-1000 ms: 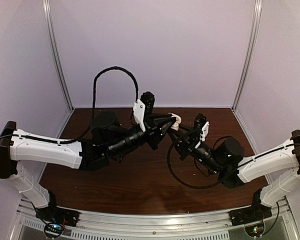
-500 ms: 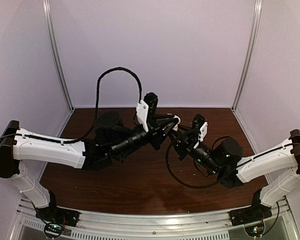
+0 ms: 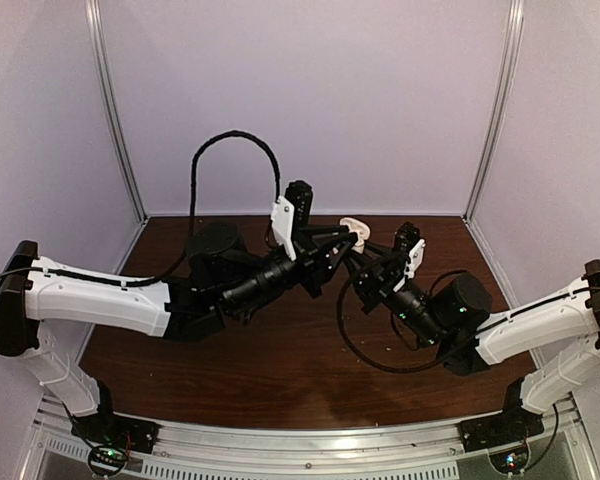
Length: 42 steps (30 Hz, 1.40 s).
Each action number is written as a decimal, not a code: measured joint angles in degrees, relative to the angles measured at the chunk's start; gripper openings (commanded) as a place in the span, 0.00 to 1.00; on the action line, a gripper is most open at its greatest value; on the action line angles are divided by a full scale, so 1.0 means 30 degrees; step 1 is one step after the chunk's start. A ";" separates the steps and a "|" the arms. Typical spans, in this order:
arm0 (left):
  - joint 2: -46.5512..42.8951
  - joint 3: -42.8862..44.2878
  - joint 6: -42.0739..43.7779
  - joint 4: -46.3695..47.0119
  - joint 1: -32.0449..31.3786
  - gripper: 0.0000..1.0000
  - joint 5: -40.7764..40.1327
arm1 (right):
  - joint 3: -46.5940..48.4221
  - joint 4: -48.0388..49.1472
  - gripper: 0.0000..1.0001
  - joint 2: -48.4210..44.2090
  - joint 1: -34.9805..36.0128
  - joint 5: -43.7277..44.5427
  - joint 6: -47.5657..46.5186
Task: Insert the wireless bluetooth earbuds into the charging case
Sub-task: Insert the right earbud into the right side groove of the charging case, then close the charging case with the earbuds inside.
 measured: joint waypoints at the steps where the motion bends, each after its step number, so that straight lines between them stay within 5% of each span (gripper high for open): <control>1: 0.0000 0.0007 -0.0036 -0.0022 0.0000 0.24 0.0000 | 0.0000 0.0007 0.00 0.0000 0.0007 0.0015 -0.0029; 19: 0.0117 0.0714 0.0495 -0.1297 -0.0131 0.46 0.0117 | -0.0007 -0.0423 0.00 0.0000 0.0066 0.0233 -0.0466; 36: -0.3249 0.0597 0.2769 -0.4597 -0.0175 0.97 0.1253 | -0.1377 -0.0576 0.00 -0.1239 0.0124 -0.0699 0.0525; 42: -0.4590 0.0612 0.3840 -0.8021 0.0226 0.98 0.2834 | -0.1384 -0.2863 0.00 -0.3439 -0.0262 -0.3249 0.1537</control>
